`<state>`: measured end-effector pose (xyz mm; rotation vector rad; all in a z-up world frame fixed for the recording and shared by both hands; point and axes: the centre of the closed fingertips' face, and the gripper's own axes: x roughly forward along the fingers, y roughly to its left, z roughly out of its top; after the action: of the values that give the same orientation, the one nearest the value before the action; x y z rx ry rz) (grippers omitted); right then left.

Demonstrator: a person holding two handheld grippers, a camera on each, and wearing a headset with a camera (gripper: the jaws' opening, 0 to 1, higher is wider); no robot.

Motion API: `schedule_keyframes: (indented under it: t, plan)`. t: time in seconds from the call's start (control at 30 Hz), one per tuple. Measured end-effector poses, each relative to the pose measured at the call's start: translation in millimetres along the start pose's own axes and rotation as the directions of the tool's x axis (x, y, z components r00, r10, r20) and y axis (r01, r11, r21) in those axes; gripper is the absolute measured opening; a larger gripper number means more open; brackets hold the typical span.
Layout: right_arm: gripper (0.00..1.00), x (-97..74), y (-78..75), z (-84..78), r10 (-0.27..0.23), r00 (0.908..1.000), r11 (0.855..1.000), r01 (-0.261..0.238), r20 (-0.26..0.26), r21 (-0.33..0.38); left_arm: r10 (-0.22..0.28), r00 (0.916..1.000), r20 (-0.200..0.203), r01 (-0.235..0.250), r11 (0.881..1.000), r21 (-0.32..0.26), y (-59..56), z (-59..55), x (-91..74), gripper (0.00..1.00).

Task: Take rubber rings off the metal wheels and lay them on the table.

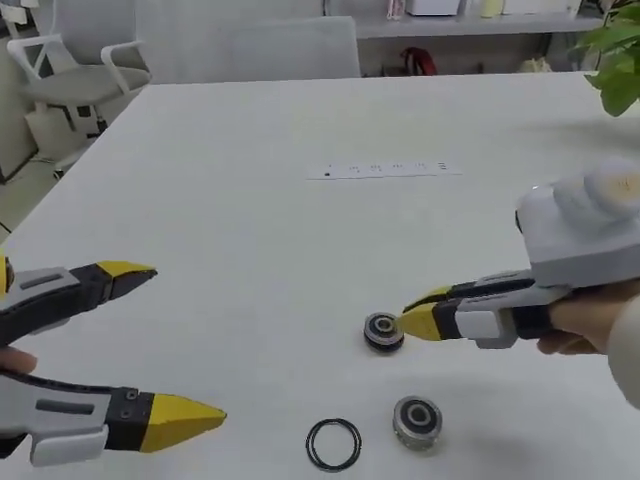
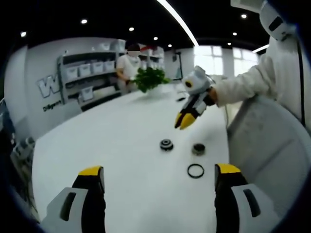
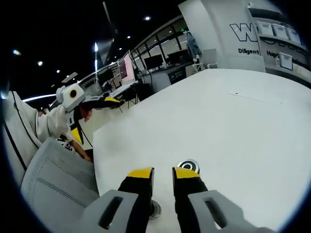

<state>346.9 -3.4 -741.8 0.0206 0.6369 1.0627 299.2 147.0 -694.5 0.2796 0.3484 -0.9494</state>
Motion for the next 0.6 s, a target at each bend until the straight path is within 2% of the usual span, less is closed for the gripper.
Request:
schedule_keyframes:
  t: [0.13, 0.4, 0.6]
  plan:
    - [0.14, -1.9, -8.2, -2.3, -0.001, 0.9999, 1.0, 0.001, 0.013, 0.019, -0.025, 0.9997, 0.004, 0.025, 0.999, 0.022, 1.2, 8.3, 12.2, 0.92]
    - [0.15, 3.2, -22.4, -15.7, -0.02, 0.9998, 1.0, 0.02, -0.008, 0.003, -0.076, 0.9966, 0.032, 0.075, 0.997, 0.03, 3.0, 25.1, 43.3, 0.84]
    - [0.16, 8.7, -32.0, -24.6, -0.043, 0.9987, 0.999, 0.043, -0.026, -0.001, -0.121, 0.9916, 0.047, 0.117, 0.991, 0.07, -0.2, 34.2, 71.4, 0.69]
